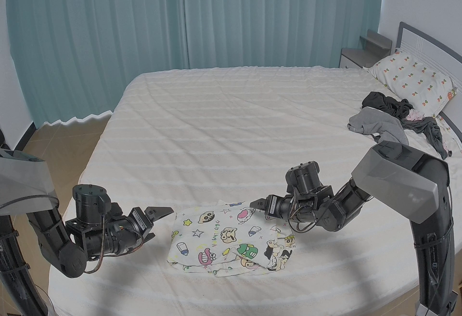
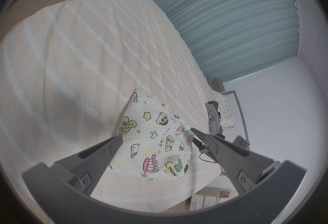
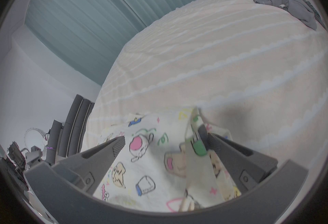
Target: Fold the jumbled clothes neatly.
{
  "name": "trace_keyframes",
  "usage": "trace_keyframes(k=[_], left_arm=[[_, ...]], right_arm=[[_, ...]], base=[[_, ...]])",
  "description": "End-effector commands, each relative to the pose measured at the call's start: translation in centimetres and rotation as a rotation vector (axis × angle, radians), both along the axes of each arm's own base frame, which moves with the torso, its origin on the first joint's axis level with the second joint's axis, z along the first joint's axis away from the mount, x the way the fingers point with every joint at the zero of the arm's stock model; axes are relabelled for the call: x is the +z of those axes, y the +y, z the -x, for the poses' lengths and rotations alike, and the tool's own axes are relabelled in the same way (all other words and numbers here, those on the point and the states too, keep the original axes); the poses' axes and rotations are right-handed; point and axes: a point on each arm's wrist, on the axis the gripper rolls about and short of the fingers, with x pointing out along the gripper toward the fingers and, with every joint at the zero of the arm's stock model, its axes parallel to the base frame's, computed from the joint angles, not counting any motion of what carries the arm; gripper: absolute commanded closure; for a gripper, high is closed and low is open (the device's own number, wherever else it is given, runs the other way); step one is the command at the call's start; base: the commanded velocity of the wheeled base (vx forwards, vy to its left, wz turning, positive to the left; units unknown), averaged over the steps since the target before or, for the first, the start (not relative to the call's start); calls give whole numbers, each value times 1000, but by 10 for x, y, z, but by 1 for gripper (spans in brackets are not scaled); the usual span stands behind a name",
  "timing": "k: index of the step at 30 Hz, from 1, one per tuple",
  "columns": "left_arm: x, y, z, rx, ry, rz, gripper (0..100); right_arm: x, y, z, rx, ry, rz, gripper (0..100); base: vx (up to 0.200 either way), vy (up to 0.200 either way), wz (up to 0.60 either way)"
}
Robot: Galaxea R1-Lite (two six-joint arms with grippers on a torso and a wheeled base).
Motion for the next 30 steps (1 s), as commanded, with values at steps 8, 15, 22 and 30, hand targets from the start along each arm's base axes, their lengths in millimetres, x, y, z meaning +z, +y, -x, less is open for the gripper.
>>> trace_keyframes(k=[8,15,22,30], left_arm=[[-1,-1,0,-3,1,1,0],[0,-1,0,-3,-1,1,0],[0,-1,0,-3,-1,1,0],[0,-1,0,-3,-1,1,0]], right_arm=[[28,14,102,175,11,-6,0],[0,26,107,206,50,31,0],[1,19,102,158,33,54,0],[1,-22,76,-1,31,87,0]], base=[[0,0,0],[0,0,0],[0,0,0],[0,0,0]])
